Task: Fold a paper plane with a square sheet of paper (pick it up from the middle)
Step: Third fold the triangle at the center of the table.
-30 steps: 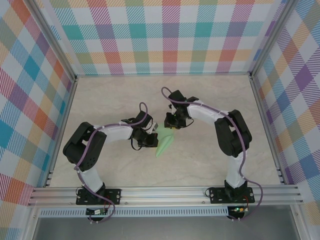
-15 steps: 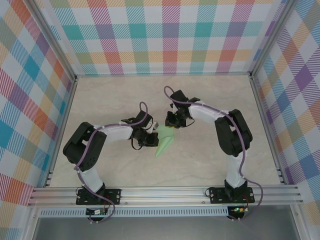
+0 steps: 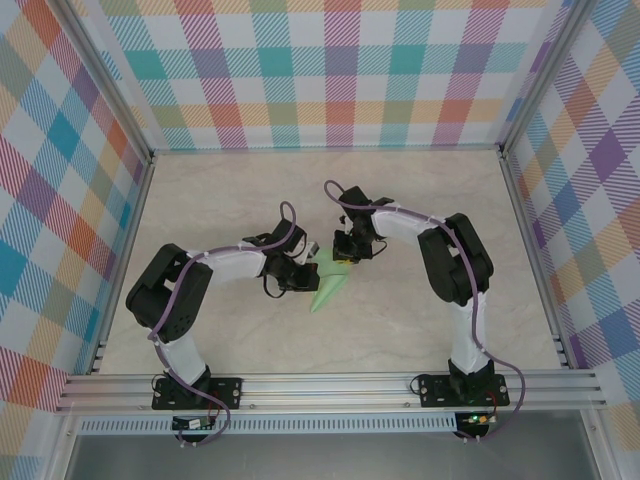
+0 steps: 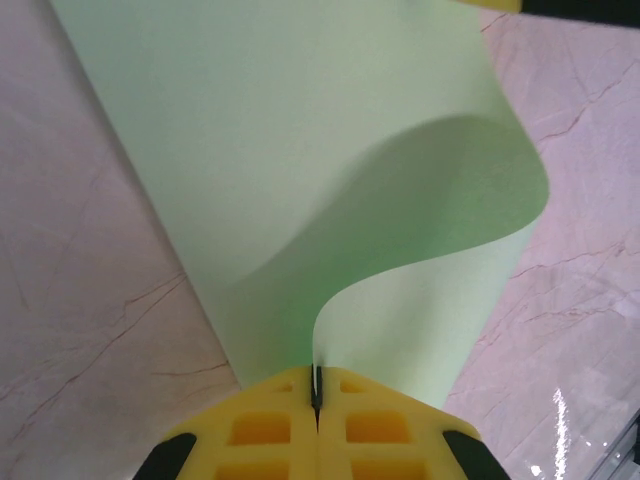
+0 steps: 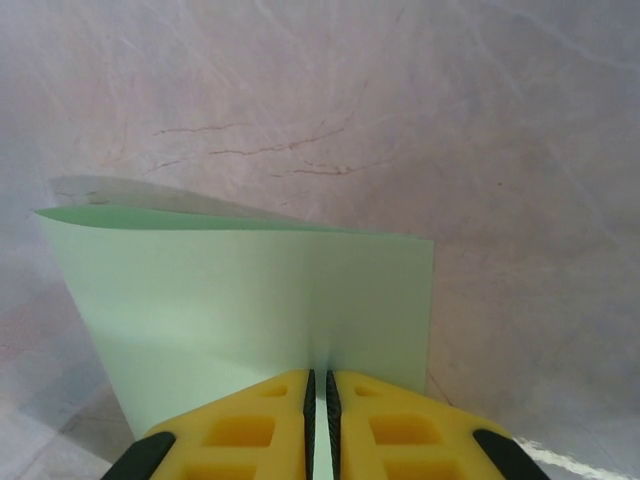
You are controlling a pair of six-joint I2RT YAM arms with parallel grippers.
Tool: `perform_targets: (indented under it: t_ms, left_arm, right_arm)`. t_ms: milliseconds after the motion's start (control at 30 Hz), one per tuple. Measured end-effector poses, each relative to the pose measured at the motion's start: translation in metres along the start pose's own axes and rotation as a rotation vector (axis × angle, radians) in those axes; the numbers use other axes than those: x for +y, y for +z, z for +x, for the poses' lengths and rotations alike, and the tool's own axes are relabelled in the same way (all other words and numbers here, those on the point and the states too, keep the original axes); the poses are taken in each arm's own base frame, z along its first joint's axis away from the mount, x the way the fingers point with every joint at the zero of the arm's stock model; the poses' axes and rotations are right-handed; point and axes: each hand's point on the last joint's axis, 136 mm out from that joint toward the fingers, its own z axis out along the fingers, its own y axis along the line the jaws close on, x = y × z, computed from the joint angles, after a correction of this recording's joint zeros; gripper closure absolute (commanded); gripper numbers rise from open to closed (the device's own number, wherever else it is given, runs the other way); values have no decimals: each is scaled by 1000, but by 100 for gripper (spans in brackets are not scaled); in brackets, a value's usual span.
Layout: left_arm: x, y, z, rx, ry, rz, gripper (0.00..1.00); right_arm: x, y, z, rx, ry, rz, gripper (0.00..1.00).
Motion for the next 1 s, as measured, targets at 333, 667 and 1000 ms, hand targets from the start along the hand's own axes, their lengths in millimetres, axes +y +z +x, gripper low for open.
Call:
perform_targets:
  t_ms: [333, 667, 1000]
  left_arm:
    - [2, -1, 1, 5, -5, -14, 97]
    - [5, -1, 4, 15, -13, -29, 97]
    - [10, 5, 6, 32, -24, -36, 96]
  right_arm:
    - [0, 0, 0, 1, -4, 0, 85]
    - [1, 0, 0, 1, -4, 0, 85]
    - [0, 0, 0, 1, -4, 0, 84]
